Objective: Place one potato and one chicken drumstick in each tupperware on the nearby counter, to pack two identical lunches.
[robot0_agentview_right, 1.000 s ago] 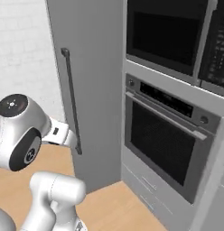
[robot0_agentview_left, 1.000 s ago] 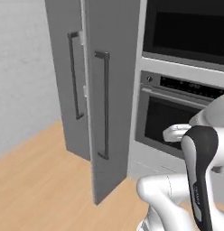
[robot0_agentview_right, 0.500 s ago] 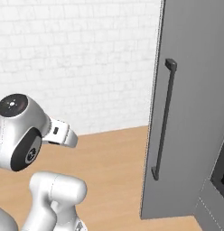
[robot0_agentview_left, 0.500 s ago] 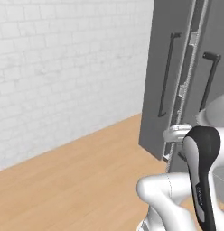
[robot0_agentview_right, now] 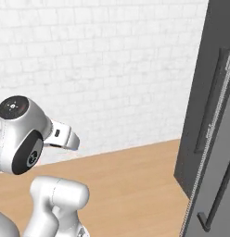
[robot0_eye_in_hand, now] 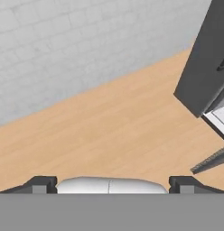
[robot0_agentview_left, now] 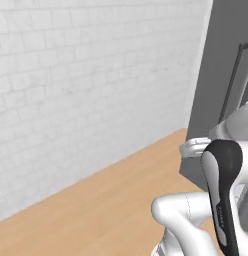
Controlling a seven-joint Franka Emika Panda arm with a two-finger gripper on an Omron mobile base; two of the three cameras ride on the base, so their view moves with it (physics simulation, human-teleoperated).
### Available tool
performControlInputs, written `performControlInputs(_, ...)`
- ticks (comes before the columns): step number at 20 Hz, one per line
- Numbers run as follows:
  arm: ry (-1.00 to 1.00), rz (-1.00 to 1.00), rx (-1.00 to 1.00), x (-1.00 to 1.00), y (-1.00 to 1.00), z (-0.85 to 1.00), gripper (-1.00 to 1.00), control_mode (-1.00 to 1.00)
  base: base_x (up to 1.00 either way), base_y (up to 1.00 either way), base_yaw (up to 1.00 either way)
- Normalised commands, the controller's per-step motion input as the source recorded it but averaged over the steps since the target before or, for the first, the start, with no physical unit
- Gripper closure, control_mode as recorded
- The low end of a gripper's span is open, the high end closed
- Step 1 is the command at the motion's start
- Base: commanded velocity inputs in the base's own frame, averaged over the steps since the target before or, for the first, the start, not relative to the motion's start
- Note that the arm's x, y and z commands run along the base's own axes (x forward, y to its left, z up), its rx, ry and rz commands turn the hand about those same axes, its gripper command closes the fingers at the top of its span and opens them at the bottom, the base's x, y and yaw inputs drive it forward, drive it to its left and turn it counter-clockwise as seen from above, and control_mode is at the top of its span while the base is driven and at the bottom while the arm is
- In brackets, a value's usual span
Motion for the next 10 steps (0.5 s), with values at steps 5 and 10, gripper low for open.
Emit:
performControlInputs(5, 0.00, 0.00, 0.00, 0.00, 0.00, 0.00, -1.00, 1.00, 0.98, 0.65, -0.60)
performControlInputs(10, 0.00, 0.00, 0.00, 0.00, 0.00, 0.00, -1.00, 1.00, 0.90, 0.59, -0.72)
